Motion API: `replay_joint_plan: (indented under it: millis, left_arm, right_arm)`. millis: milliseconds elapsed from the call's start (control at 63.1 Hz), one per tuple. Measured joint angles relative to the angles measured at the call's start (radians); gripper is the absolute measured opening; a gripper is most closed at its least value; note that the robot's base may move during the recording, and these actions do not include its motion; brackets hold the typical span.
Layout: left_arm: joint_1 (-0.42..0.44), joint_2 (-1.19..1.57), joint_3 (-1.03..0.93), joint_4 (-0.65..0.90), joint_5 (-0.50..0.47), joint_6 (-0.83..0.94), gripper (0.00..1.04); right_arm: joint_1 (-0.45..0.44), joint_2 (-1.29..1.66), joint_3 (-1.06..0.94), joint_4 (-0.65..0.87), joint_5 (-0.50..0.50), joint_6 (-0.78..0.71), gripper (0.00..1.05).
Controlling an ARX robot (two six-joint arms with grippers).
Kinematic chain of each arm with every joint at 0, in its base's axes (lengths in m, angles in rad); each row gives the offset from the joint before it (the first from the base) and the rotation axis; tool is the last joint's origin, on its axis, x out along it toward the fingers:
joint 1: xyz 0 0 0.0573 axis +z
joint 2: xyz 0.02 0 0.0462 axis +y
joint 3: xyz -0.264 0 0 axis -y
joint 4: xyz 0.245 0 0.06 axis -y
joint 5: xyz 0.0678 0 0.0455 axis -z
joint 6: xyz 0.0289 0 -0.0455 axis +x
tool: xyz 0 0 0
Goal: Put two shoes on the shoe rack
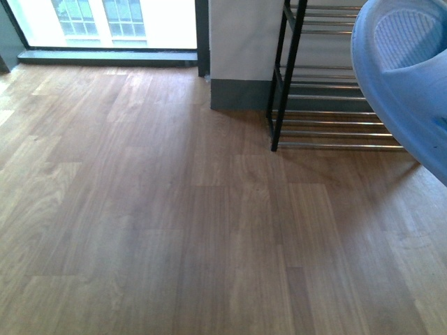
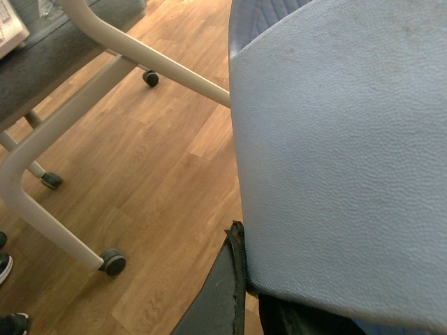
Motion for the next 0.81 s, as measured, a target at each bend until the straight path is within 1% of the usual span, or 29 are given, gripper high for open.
replay_joint_plan:
  millis: [808]
  left_arm:
    - [-0.002,0.000,-0.003,0.000,0.005,0.000,0.02]
  right_arm:
    - [-0.003,0.000,-0.003,0.000,0.004,-0.003,0.01]
